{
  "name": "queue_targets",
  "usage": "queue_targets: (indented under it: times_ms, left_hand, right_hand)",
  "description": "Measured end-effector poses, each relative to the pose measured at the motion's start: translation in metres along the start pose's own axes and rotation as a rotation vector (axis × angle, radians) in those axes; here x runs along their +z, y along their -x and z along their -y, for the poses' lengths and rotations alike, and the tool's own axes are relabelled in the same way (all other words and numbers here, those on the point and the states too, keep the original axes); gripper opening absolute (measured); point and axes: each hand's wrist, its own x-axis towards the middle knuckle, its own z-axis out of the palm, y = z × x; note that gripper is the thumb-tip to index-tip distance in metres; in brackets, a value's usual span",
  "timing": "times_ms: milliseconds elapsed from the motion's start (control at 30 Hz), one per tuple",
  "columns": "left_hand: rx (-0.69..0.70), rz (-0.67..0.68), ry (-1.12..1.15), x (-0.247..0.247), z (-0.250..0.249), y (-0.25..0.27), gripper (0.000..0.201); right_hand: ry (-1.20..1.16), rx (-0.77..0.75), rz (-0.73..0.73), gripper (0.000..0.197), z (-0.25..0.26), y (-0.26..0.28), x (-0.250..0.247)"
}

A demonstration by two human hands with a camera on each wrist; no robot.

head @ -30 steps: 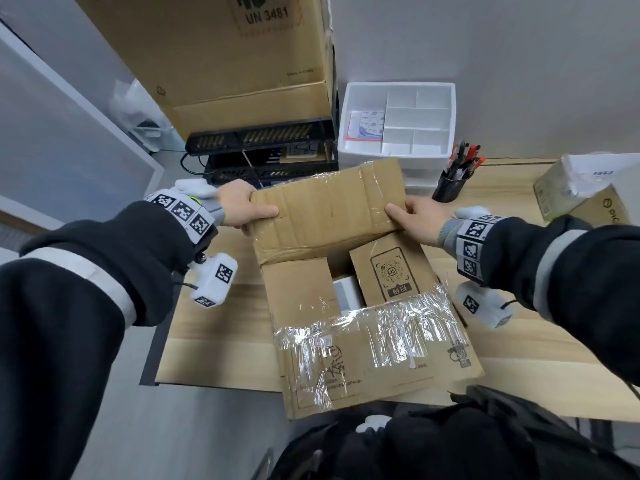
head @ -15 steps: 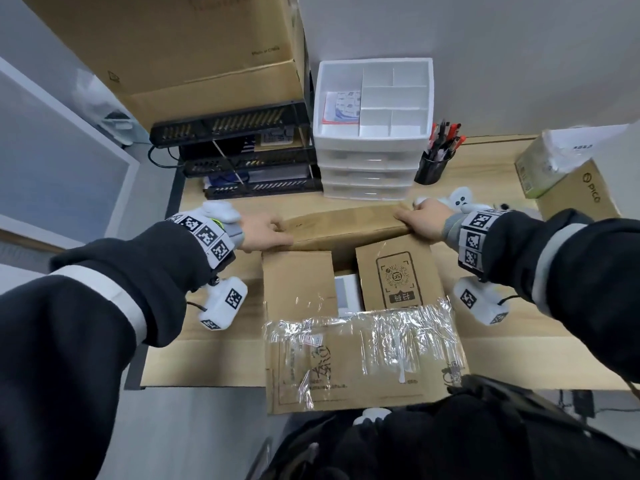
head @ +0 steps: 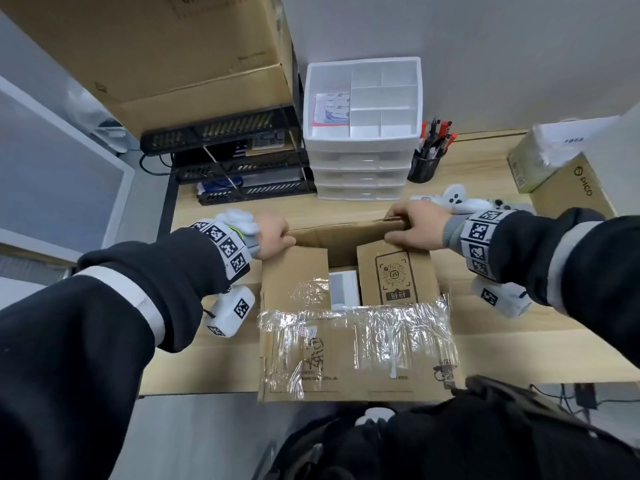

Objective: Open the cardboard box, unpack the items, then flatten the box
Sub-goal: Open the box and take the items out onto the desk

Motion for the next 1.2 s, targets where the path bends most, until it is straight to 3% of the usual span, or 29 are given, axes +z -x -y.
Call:
queue_targets:
  times_ms: [200, 433, 533, 633, 800, 1000, 1100, 1200]
  left_hand:
    - [-0.008, -0.15, 0.019, -0.008, -0.007, -0.009, 0.037]
    - [0.011, -0.231, 0.075, -0.016, -0.011, -0.012, 0.033]
    - [0.097, -0.321, -0.003, -0.016, -0.007, -0.002, 0.035]
    - [0.24, -0.31, -0.095, -0.022, -0.01, 0.009, 0.022]
    - [0.306, -0.04, -0.004, -0.028, -0.031, 0.032, 0.016]
    - [0.278, 0.151, -0.014, -0.019, -0.051, 0.046, 0.024]
    - [0.258, 0.112, -0.018, -0.023, -0.058, 0.056, 0.023]
    - [0.242, 0.075, -0.018, -0.038, -0.058, 0.062, 0.016]
  right_hand:
    - [0.042, 0.047, -0.231, 0.021, 0.005, -0.007, -0.005]
    - [0.029, 0.132, -0.249, 0.032, -0.001, -0.019, -0.016]
    - [0.054, 0.054, -0.347, 0.037, 0.002, -0.012, -0.016]
    - [0.053, -0.107, -0.425, 0.026, 0.012, -0.002, -0.018]
    - [0.021, -0.156, -0.065, 0.011, 0.038, 0.016, -0.016]
    - [0.017, 0.021, 0.291, 0.031, 0.054, 0.032, -0.007]
    - [-0.026, 0.048, 0.321, 0.03, 0.067, 0.049, -0.006]
    - [0.079, 0.026, 0.277, 0.032, 0.076, 0.058, -0.01]
